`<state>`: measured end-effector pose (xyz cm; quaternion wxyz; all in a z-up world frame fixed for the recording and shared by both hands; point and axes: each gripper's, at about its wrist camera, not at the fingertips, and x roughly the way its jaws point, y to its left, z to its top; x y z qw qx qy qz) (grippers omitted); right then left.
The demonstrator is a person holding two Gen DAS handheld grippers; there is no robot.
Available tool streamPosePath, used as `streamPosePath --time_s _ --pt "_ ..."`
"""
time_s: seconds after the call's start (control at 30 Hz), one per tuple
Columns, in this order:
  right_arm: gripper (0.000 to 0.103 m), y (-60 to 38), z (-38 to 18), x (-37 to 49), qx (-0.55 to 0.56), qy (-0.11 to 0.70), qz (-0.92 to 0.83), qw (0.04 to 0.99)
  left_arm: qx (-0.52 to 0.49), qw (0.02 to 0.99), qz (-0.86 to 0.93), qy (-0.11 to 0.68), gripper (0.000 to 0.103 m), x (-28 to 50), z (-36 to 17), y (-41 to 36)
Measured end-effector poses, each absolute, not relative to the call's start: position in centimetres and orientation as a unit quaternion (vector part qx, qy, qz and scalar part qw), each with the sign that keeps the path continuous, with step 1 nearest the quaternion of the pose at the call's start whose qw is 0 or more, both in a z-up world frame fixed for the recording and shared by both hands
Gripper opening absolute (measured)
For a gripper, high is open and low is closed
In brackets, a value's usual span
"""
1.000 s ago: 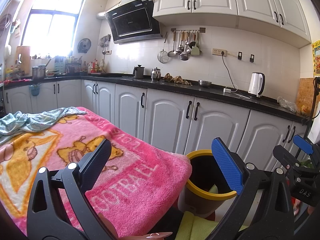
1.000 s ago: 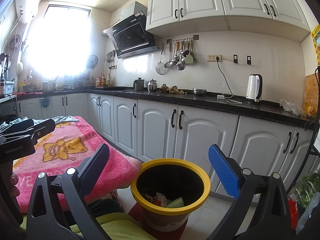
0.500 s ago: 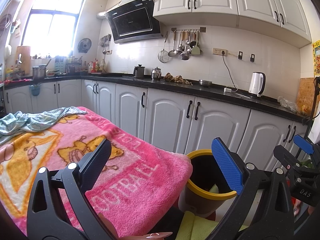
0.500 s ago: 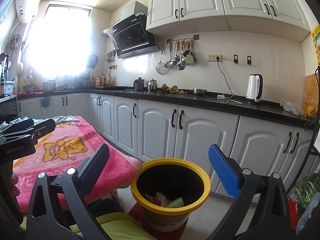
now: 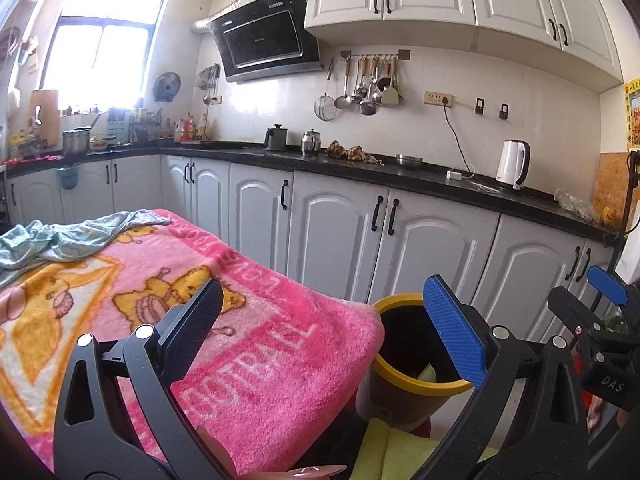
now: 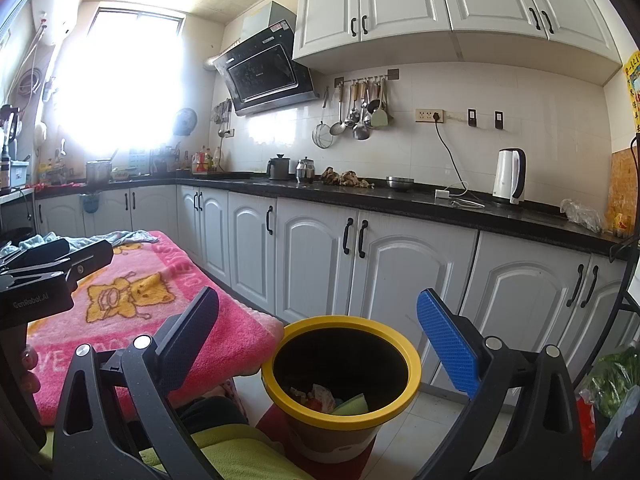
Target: Collect trash
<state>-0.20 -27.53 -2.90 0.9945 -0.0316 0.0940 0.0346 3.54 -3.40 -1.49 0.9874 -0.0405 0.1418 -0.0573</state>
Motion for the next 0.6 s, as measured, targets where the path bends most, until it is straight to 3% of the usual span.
streamPosePath --time_s 0.33,0.47,0.6 --pt "0.097 -26.1 -2.5 1.4 -0.039 0.102 0.057 0.992 -0.064 0.982 -0.035 0.173 0.092 3.8 -1.1 -0.4" --pt "0.097 -19.6 -0.9 4.3 -0.058 0.112 0.149 0.981 -0.127 0.967 0.049 0.214 0.092 3.6 -0.9 8.8" --pt "0.097 -6.2 -0.6 7.8 -0.084 0.168 0.289 0.938 -0.157 0.918 0.280 0.232 0.092 0.6 -1.9 23.7"
